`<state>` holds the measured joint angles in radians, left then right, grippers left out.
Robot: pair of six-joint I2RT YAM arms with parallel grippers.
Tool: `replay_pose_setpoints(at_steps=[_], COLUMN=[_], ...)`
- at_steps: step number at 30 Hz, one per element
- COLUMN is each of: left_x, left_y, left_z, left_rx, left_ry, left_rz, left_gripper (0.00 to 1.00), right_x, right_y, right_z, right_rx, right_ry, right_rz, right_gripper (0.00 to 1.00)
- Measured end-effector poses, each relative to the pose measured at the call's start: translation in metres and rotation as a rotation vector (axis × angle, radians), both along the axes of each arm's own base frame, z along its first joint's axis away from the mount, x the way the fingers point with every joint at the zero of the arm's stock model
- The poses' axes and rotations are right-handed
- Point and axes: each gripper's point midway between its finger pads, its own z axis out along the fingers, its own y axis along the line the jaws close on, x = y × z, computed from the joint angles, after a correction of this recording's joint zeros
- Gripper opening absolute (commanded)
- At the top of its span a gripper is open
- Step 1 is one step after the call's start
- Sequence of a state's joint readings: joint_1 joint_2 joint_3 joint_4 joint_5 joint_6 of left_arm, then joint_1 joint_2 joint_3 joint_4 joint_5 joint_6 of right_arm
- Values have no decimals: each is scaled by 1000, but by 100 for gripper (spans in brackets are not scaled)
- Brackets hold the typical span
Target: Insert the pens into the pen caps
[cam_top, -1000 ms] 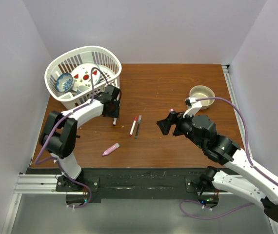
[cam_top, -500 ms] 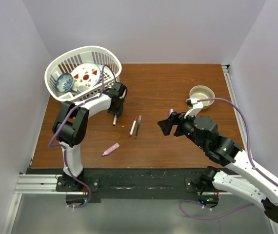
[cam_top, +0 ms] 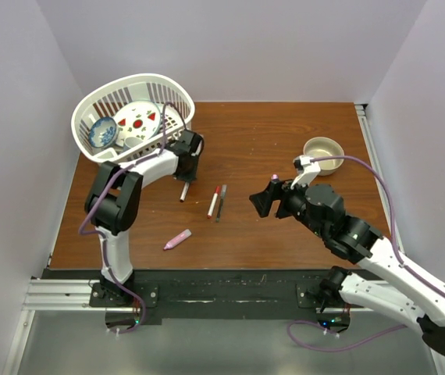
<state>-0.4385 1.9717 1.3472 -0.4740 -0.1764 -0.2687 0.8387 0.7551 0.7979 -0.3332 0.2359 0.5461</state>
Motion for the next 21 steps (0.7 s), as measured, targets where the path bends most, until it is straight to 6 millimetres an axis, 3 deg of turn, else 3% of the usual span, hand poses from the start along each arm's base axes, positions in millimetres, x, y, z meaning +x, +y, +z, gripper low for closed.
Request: replay_pose_setpoints(at_steps=[4, 7, 10, 12, 15, 18, 21], left_x=[-21, -37, -45, -52, -62, -79, -95], left_y=[-11, -27, -48, -63, -77, -90, -99], left_z=[6, 30, 75, 120, 161, 188, 201], left_rx=[-113, -259, -449, -618, -791, -947, -1049], left_ry=[23, 3, -89, -191, -275, -307, -303], left_rz=[-2, -4, -19, -47, -86, -133, -168], left_gripper=[0, 0, 0, 0, 0, 0, 0], right_x=[1, 1, 1, 1, 1, 4, 4], right_y=[15, 29, 38, 43, 52, 68, 85], right_z=[-8, -19, -32, -35, -34, -37, -45], right_rx=[16, 37, 59, 91, 142, 177, 200], right_ry=[21, 42, 65, 72, 84, 125, 184], right_rz=[45, 86, 105, 119, 133, 157, 197], right_gripper=[87, 85, 82, 79, 77, 73, 69])
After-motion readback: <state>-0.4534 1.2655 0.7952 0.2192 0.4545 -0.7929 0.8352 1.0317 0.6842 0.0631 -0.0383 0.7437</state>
